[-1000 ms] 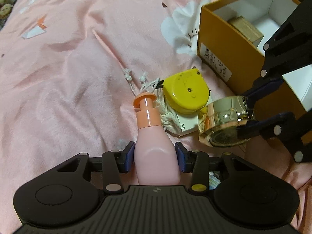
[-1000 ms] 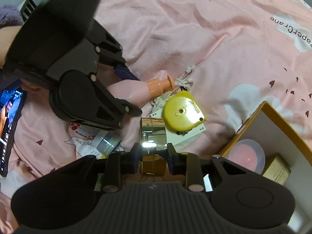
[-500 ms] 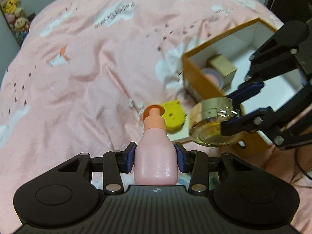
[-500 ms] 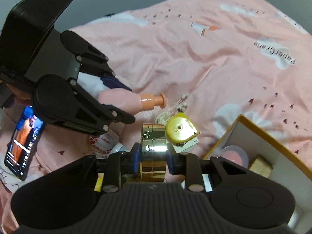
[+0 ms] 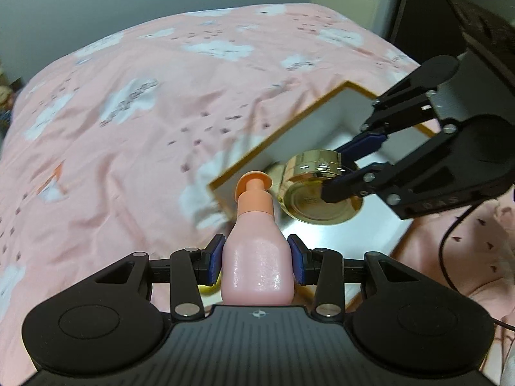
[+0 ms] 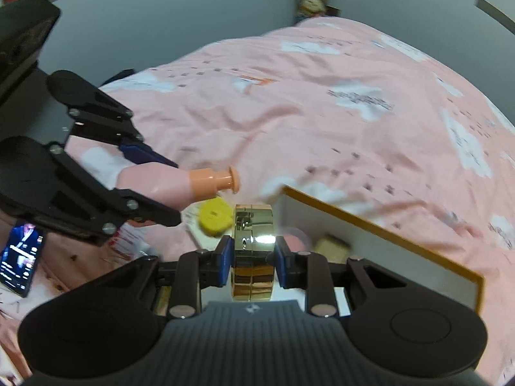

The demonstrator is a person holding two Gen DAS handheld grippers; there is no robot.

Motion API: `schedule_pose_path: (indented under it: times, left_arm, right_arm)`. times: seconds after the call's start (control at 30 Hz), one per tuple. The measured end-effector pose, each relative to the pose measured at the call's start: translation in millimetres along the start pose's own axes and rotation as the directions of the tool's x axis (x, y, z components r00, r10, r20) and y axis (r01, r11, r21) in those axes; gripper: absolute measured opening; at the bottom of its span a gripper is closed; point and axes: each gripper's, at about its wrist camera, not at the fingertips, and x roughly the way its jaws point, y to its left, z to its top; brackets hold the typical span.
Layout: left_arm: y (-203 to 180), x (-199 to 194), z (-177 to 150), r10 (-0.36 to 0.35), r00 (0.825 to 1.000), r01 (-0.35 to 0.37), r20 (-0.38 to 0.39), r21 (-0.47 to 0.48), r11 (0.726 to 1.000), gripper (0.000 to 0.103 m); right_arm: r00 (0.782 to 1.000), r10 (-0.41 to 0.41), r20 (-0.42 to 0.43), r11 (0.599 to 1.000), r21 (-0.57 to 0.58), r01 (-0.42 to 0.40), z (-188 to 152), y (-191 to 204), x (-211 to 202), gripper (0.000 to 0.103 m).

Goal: Organize rigid objects
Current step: 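Lower the compact and pink bottle into the box and open both tools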

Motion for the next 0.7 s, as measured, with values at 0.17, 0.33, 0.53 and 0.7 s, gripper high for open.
schedule_pose_path:
  times: [0.17,0.33,0.53,0.7]
  left_arm:
    - [-20.6,32.8,14.5,-0.057,0.997,0.059,-0.049,0.052,0.997,0.047]
    - [-35.8,73.4,22.8,-0.077,0.982,0.085,-0.171,0.044,0.995,0.047]
    - [-38.5,109.7,29.0,-0.102,0.945,0.086,-0.311,-0.066,0.994,0.047]
    - [-48.8,135.3,24.7,-0.047,0.927,0.044,-0.373,-0.017,0.999,0.047]
  right_arm:
    - [0.998,-0.055,-0.043,0.995,0.076,0.058,-23.2,-30.2,3.2,0.027]
    - [0.991,-0.092,-0.092,0.983,0.153,0.106,-45.4,-59.6,13.9,0.027]
    - [0.988,-0.082,-0.132,0.971,0.213,0.109,-65.1,-82.0,28.0,0.027]
    - [0.987,-0.058,-0.151,0.971,0.223,0.091,-73.9,-88.0,38.0,0.027]
